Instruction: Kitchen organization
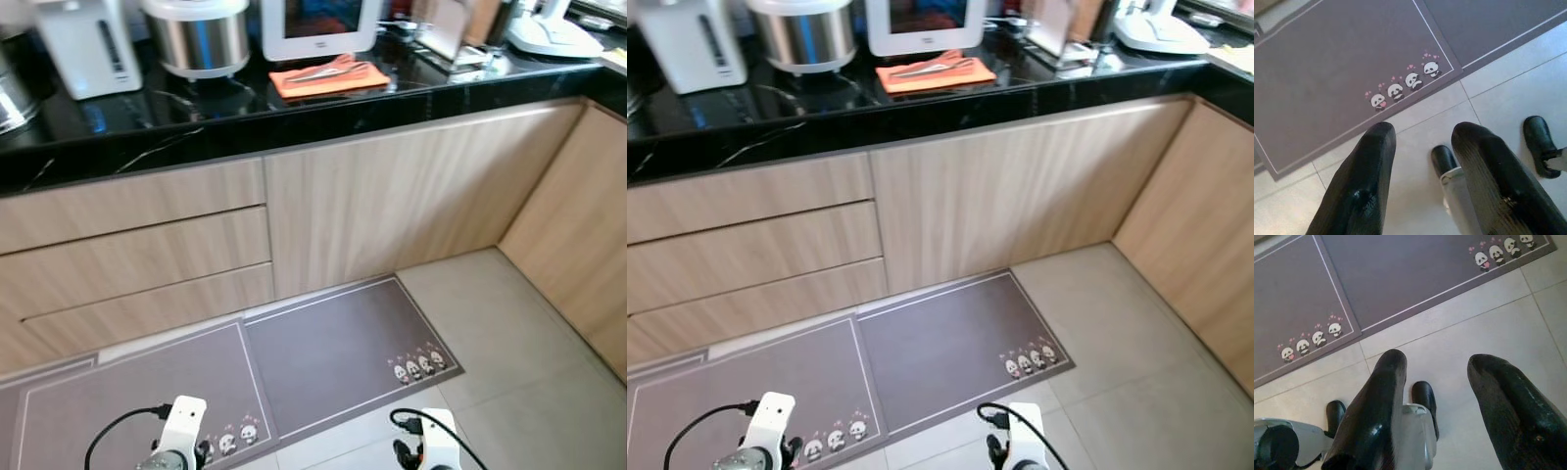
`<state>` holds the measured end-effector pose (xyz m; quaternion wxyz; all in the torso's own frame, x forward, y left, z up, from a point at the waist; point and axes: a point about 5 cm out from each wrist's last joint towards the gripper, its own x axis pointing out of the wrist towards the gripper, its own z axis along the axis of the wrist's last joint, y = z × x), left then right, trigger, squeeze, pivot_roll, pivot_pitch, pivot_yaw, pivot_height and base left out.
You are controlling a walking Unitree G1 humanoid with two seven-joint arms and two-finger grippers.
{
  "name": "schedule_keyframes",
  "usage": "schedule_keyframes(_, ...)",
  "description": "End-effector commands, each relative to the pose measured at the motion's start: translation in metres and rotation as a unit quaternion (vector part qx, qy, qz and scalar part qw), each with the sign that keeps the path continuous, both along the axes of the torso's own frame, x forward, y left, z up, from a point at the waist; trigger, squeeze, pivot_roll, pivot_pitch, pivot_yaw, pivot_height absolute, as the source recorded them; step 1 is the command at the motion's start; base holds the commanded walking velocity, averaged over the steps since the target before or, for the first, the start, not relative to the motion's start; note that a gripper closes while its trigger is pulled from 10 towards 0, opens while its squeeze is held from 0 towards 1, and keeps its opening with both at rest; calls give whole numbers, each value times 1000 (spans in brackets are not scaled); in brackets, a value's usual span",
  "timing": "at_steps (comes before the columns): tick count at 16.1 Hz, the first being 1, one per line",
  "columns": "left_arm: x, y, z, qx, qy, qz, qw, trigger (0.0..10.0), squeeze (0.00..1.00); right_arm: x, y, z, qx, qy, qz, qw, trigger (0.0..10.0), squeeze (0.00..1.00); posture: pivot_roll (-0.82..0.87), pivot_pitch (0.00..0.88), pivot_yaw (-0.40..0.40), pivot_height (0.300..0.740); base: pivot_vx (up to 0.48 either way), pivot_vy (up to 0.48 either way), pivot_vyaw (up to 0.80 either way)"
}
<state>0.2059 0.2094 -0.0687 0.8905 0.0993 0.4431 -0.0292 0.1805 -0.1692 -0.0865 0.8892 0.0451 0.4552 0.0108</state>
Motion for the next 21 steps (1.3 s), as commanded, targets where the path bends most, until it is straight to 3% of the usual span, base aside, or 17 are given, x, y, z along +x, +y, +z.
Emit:
schedule_keyframes(1, -5, 1, -3, 14, 21, -21, 999, 10000, 0, -1, -1, 0, -3, 5, -1, 1000, 10000, 0, -22, 0, 8, 740, 0, -315, -800)
schedule_keyframes(12, -5, -2, -4, 11, 24, -11, 1000, 10000, 0, -11, -6, -4, -5, 7, 1, 1000, 10000, 0, -27, 0, 5, 740, 0, -61, -800)
schedule_keyframes(21, -3, -7, -3, 12, 20, -24, 999, 10000, 0, -2, 3, -1, -3, -2, 7, 1000, 10000, 0, -25, 0, 2, 740, 0, -95, -800)
